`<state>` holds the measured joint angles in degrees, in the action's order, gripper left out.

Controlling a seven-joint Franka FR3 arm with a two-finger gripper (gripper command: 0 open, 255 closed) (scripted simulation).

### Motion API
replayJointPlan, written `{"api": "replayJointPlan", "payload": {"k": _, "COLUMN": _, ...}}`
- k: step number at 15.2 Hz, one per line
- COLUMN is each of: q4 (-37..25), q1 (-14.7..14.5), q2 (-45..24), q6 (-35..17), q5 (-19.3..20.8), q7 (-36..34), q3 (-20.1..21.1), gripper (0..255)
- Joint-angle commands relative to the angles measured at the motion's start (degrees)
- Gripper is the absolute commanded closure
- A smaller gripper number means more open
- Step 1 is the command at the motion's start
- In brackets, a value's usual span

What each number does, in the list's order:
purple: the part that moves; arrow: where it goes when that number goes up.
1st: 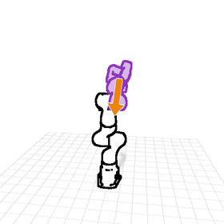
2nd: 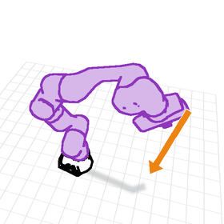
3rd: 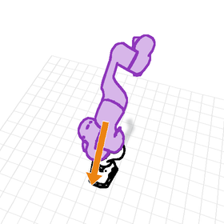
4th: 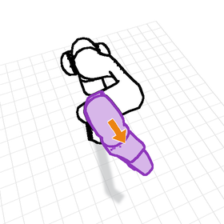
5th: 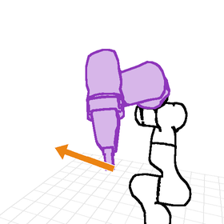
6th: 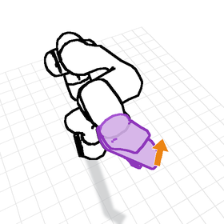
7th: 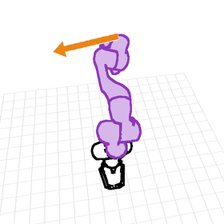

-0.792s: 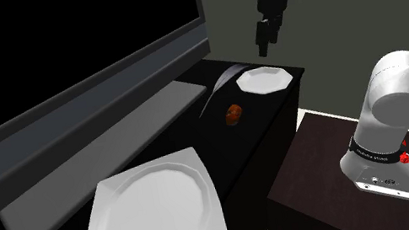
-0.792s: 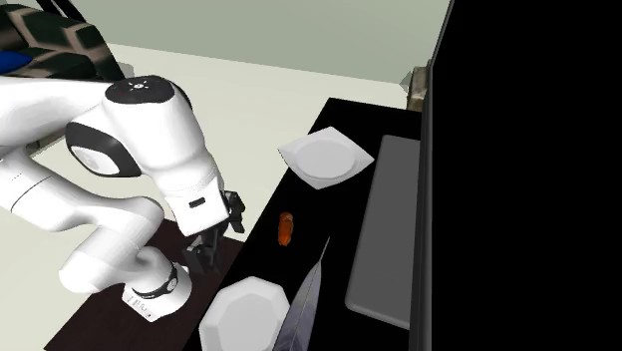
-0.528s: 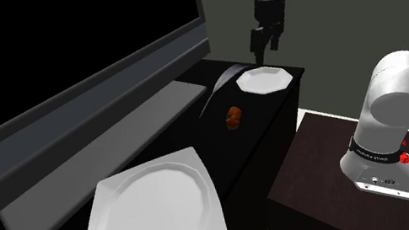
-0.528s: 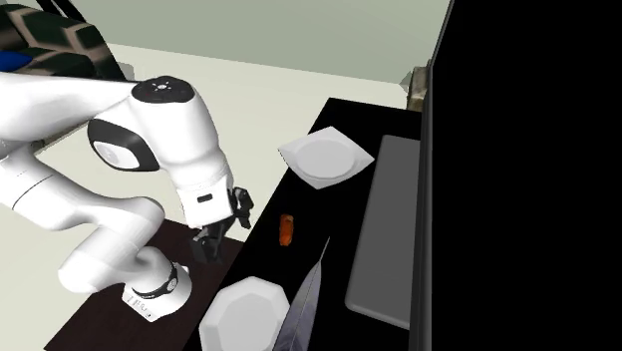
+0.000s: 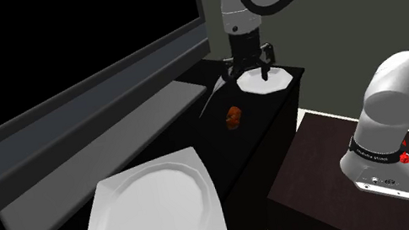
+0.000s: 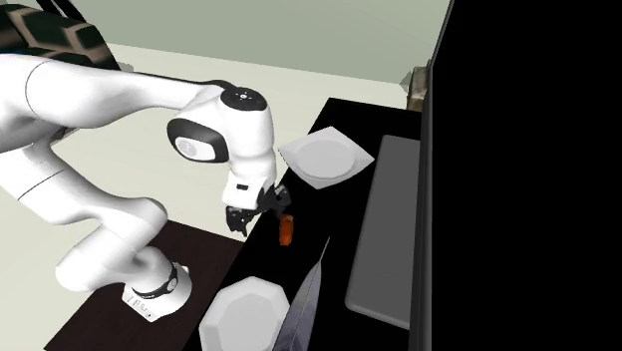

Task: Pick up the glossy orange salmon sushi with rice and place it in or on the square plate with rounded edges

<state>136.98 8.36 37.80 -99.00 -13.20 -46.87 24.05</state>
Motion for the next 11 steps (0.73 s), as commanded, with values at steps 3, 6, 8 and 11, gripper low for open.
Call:
{"api": "replayJointPlan", "payload": {"k": 3, "q4": -3.68, "q1": 4.63, "q2": -7.99, "q6": -2.50, "q5": -3.41, "q7": -19.44, "q3": 7.61, "gripper": 0}}
{"api": "replayJointPlan", "payload": {"k": 6, "q4": -6.08, "q1": 7.22, "q2": -12.82, "q6": -4.17, "q5": -4.18, "q7": -28.99, "q3": 11.25, "gripper": 0}}
{"api": "replayJointPlan", "payload": {"k": 8, "q4": -4.67, "q1": 7.08, "q2": -12.96, "q6": -5.72, "q5": -4.40, "q7": -28.95, "q3": 11.58, "gripper": 0}}
{"api": "replayJointPlan", "payload": {"k": 11, "q4": -2.64, "q1": 6.93, "q2": -13.28, "q6": -8.07, "q5": -4.73, "q7": -28.91, "q3": 12.16, "gripper": 0}}
